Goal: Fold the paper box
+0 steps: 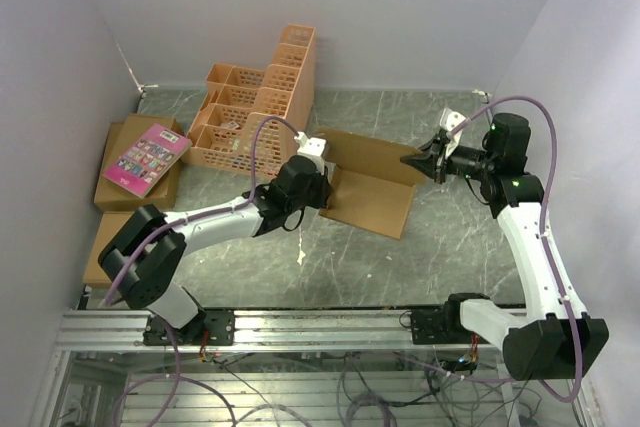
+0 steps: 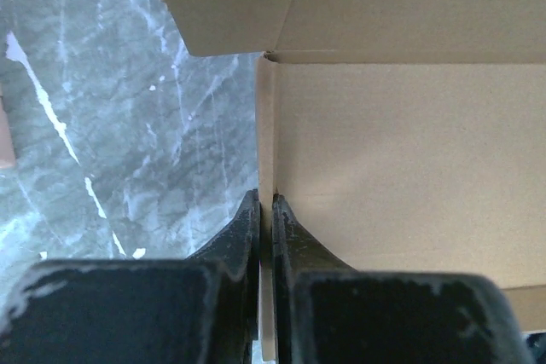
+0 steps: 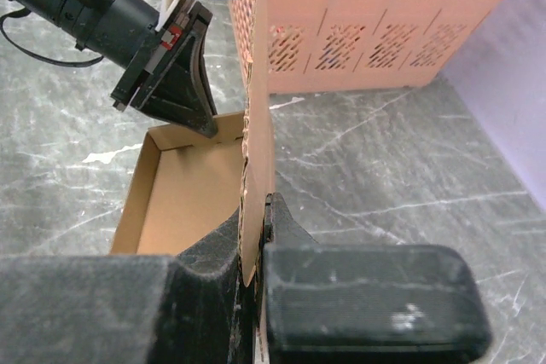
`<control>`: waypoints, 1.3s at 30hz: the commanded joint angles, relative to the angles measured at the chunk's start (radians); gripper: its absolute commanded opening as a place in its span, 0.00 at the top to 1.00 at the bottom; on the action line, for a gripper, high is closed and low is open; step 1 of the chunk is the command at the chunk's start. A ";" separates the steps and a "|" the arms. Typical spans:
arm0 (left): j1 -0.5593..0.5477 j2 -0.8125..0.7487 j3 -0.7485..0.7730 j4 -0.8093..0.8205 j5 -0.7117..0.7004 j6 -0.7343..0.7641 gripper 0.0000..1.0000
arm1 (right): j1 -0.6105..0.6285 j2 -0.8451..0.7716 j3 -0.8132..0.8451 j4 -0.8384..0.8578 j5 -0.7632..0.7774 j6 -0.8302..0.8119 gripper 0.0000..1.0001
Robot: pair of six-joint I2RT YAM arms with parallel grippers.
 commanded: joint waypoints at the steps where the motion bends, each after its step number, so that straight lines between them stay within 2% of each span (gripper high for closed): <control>1: -0.012 0.002 -0.027 0.052 -0.104 0.052 0.90 | 0.035 -0.015 0.018 0.061 0.008 0.029 1.00; 6: -0.011 0.043 -0.026 0.058 -0.132 0.068 0.93 | 0.056 -0.034 -0.002 0.080 0.002 0.037 1.00; 12: -0.021 0.045 -0.087 0.093 -0.264 0.108 0.93 | 0.059 -0.042 0.009 0.077 0.035 0.028 1.00; 16: -0.022 0.037 -0.133 0.151 -0.264 0.163 0.93 | 0.059 -0.043 -0.021 0.109 0.028 0.051 1.00; 20: -0.023 0.032 -0.169 0.206 -0.193 0.160 0.76 | 0.059 -0.048 -0.082 0.142 0.007 0.075 1.00; 23: -0.023 0.043 -0.197 0.282 -0.137 0.154 0.74 | 0.060 -0.050 -0.115 0.160 -0.020 0.084 1.00; 27: -0.022 0.077 -0.210 0.340 -0.089 0.157 0.76 | 0.064 -0.052 -0.160 0.182 -0.044 0.086 1.00; 31: -0.022 0.082 -0.230 0.373 -0.124 0.145 0.80 | 0.069 -0.055 -0.179 0.185 -0.038 0.077 1.00; 34: -0.023 0.082 -0.211 0.327 -0.165 0.144 0.93 | 0.074 -0.056 -0.181 0.183 -0.030 0.071 1.00; 39: -0.031 0.082 -0.175 0.215 -0.289 0.128 0.93 | 0.085 -0.053 -0.179 0.186 -0.008 0.069 1.00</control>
